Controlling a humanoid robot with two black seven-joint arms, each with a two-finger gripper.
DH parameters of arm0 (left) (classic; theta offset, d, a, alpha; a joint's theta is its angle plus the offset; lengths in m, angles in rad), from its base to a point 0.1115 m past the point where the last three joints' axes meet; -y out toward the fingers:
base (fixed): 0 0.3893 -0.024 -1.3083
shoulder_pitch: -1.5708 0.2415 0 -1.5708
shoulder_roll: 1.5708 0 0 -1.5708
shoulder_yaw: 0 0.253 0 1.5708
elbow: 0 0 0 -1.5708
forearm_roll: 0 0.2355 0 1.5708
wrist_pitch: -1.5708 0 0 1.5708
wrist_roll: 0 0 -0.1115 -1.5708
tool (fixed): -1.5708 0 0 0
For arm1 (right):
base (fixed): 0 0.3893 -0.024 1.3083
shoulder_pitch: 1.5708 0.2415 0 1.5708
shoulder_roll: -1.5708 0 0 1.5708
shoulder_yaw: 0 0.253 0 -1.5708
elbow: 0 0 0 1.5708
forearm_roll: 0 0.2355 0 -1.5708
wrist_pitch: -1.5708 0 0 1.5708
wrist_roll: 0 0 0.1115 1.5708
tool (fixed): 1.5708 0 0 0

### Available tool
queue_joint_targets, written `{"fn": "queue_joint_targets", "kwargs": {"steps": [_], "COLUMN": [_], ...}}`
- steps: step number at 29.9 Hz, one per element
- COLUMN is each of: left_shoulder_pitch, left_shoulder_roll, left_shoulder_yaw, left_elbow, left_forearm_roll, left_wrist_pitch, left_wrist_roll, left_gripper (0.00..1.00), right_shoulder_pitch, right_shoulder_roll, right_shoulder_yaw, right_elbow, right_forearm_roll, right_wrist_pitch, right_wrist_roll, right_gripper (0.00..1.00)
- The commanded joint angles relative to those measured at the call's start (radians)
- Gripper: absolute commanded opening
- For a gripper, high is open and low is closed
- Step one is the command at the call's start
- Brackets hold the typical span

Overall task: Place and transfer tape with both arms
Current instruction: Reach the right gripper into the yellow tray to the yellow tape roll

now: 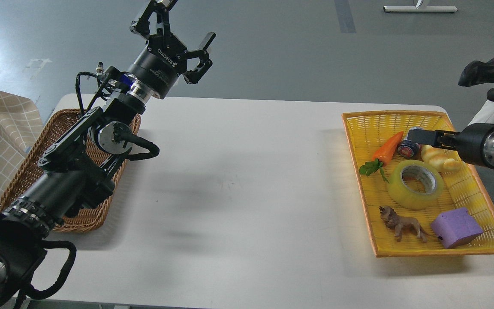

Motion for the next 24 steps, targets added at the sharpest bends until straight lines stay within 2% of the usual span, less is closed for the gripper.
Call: {"fn": "queue_joint_targets", "kwargs": {"steps": [1,8,24], "left_shoulder_pitch": [-0.001,-0.001,0.001], "left_shoulder_roll": [0.003,0.003,0.006], "left_shoulder_yaw": [0.000,0.000,0.000], "left_elbow": [0.000,0.000,0.000], "left_forearm_roll": [0.000,0.000,0.000], "left_wrist_pitch": [0.000,0.000,0.000], "left_wrist_roll": [0.000,0.000,0.000], "left_gripper": [0.98,0.98,0.98], "right_shoulder_pitch": [-0.002,-0.009,-0.035], "right_shoulder_roll": [-0.017,-0.073,-0.047], "right_shoulder_yaw": [-0.031,-0.075,-0.106], "right_elbow": [0.000,-0.003,-0.039], "right_forearm_roll": [-0.056,-0.093,-0.094], "right_wrist_pitch": [0.000,0.000,0.000], "right_wrist_roll": [0.015,0.037,0.037], "right_gripper": [0.99,0.98,0.93]}}
